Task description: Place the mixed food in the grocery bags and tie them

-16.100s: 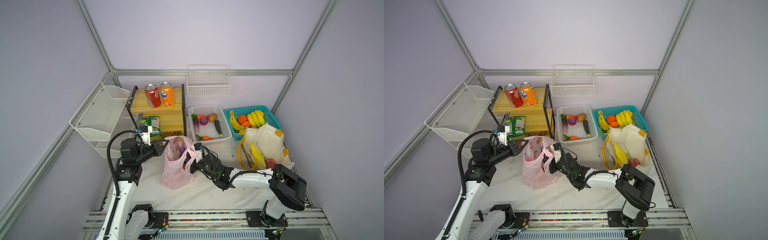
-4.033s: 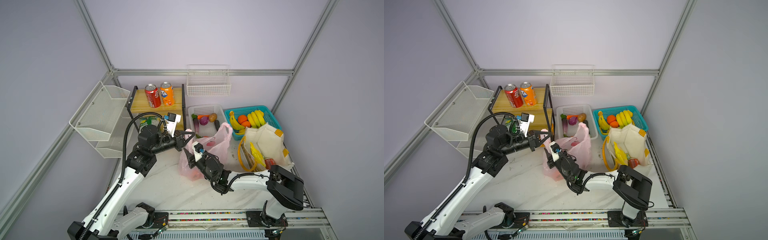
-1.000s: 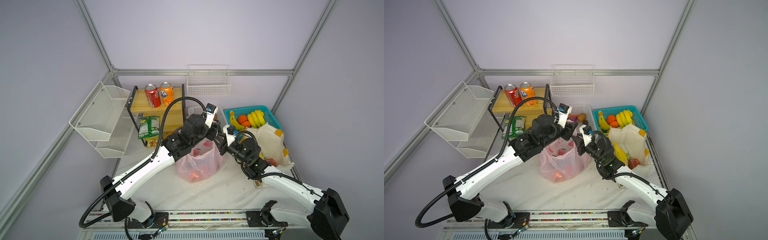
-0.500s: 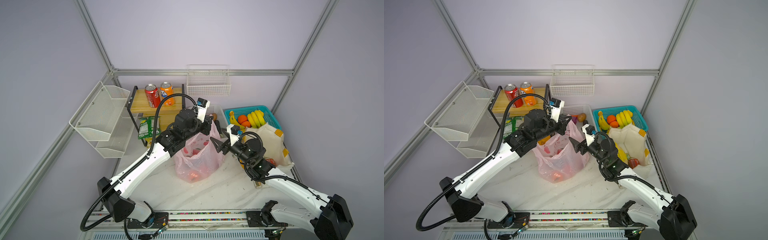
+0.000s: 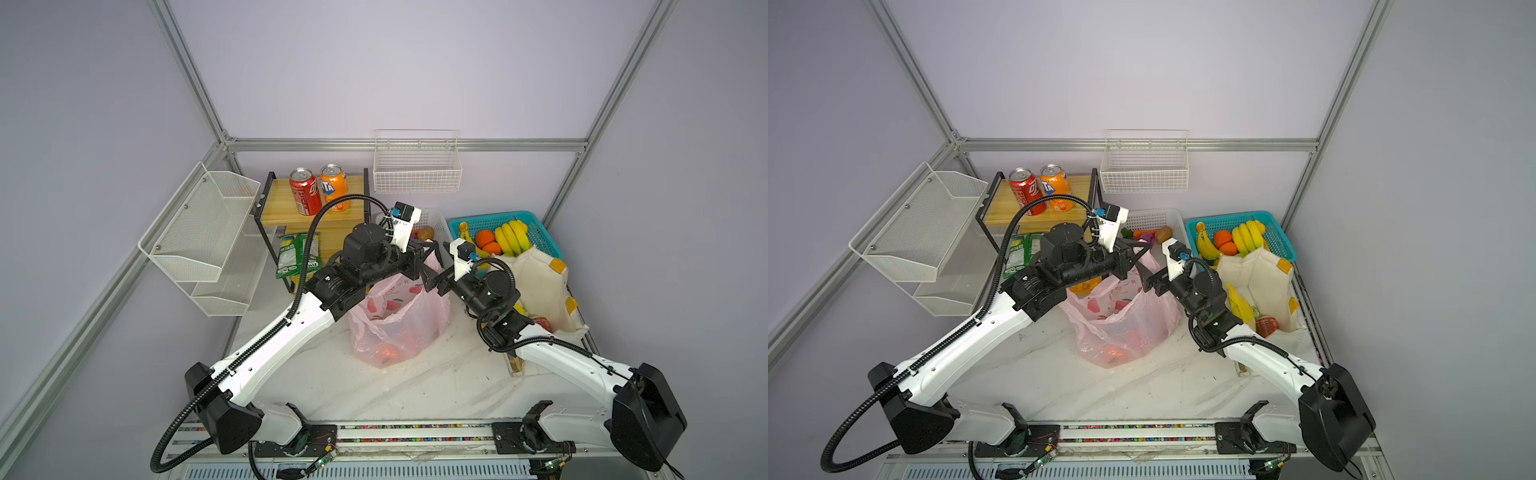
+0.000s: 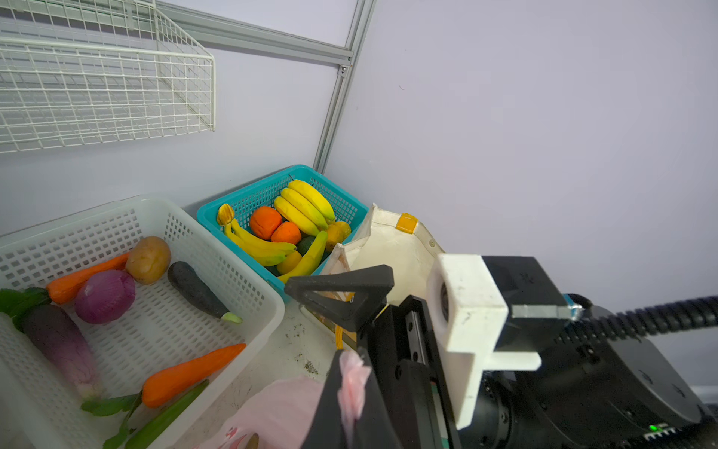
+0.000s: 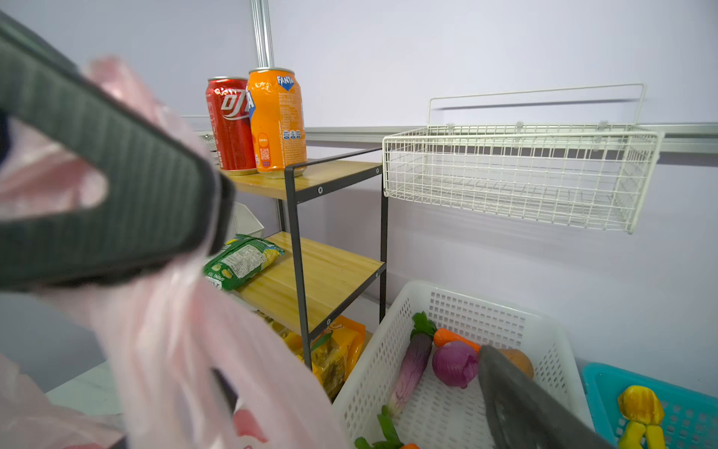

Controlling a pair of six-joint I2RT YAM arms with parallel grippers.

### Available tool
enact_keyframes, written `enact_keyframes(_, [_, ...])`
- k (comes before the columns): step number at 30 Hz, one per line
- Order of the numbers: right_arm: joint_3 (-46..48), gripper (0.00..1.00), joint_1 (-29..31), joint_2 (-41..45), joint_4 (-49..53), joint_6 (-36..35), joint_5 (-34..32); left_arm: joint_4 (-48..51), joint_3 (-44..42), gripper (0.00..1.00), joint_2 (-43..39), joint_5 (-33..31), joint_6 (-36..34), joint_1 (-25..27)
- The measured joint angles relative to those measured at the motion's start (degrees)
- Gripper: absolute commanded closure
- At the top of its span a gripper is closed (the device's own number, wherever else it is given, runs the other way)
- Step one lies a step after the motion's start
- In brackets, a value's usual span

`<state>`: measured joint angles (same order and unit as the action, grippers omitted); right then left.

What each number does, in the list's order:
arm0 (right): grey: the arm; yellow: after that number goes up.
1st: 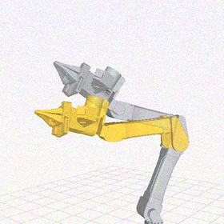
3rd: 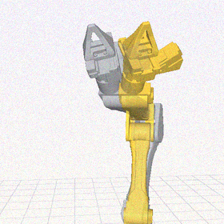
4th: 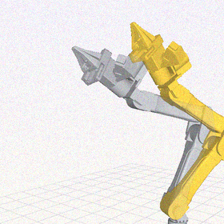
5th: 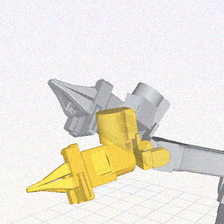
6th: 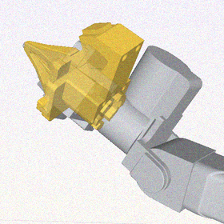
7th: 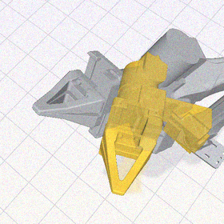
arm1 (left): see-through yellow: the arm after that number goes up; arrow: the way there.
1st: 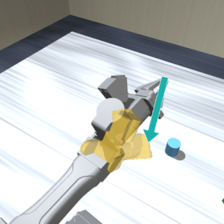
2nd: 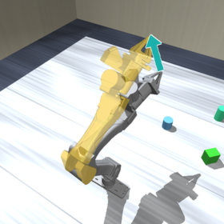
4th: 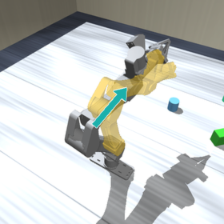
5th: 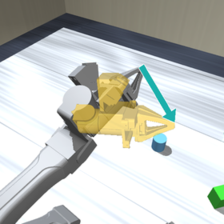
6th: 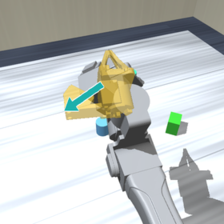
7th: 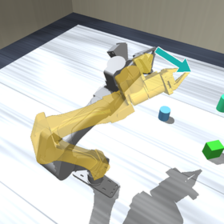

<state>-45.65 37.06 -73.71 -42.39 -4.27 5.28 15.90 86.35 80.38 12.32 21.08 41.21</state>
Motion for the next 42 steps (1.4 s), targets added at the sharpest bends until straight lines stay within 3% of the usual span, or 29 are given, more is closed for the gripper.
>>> enact_keyframes(4, [-0.92,0.16,0.42,-3.65,-4.42,1.68,-0.83,0.0,-0.02,1.0,-0.04,0.9,1.07,0.0])
enact_keyframes(9, [-0.66,0.37,2.01,-6.62,-7.43,4.7,-7.98,-0.5,-1.31,1.0,-0.42,1.97,2.69,-0.26])
enact_keyframes(12, [2.12,0.43,3.34,-7.93,-9.09,5.97,-12.02,-0.63,-2.14,1.0,-0.46,2.93,4.15,-0.87])
enact_keyframes(15, [5.97,0.42,3.96,-7.93,-9.44,6.64,-14.34,-0.37,-2.73,1.0,-0.46,3.61,5.14,-1.6])
enact_keyframes(20, [8.9,0.22,3.98,-5.55,-7.93,6.78,-15.34,-0.98,-3.78,1.0,-0.59,4.37,5.81,-2.58])
enact_keyframes(25, [7.28,0.1,4.26,-2.05,-7.67,7.48,-13.97,-2.97,-4.48,1.0,-1.51,5.14,6.45,-2.69])
enact_keyframes(28, [4.59,0.08,4.92,-2.82,-8.17,7.67,-13.29,-3.5,-4.5,1.0,-1.79,5.51,6.71,-2.69])
enact_keyframes(30, [2.8,0.08,5.33,-4.66,-9.09,7.87,-13.14,-3.87,-4.5,1.0,-1.84,5.62,6.91,-2.69])
enact_keyframes(37, [1.51,0.38,6.08,-14.03,-11.52,10.69,-18.21,-4.42,-5.55,1.0,-2.27,5.7,7.72,-3.19])
enact_keyframes(42, [8.11,0.39,6.36,-14.97,-14.21,11.98,-20.04,-3.28,-7.5,1.0,-2.4,5.99,8.55,-4.92])
